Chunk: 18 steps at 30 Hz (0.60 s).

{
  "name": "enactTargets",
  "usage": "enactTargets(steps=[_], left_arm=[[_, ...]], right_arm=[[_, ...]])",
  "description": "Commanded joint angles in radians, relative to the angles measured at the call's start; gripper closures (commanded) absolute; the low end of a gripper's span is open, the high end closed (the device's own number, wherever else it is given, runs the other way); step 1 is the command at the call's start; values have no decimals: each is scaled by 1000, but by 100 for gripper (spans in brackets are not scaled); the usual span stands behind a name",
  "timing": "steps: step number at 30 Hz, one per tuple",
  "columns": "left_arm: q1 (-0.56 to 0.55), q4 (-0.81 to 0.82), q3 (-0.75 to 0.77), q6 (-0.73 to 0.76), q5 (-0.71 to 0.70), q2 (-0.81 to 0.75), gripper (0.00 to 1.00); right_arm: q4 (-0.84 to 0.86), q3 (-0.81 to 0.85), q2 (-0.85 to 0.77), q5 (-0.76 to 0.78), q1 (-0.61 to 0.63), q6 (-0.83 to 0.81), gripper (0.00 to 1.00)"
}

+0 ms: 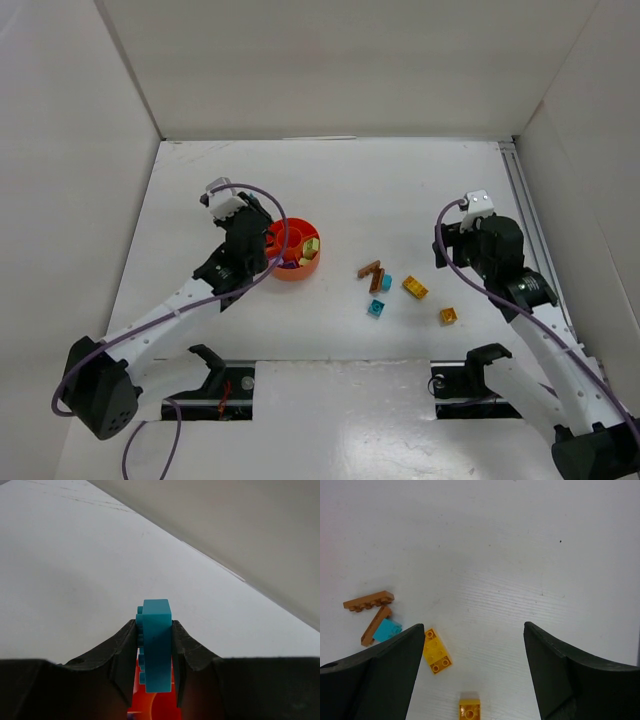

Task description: Sort the legos into containers by color

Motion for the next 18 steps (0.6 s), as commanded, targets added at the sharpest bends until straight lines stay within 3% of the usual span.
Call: enactTargets(steps=[1,10,18], left_arm=[[41,113,-44,26,20,-10,99],[73,213,-99,24,89,137,99],[73,204,-130,-24,143,199,100]], right_arm=[[53,-4,16,-10,-6,-7,15],[53,-4,35,-10,-6,-7,15],[44,-4,35,-1,-6,-7,15]])
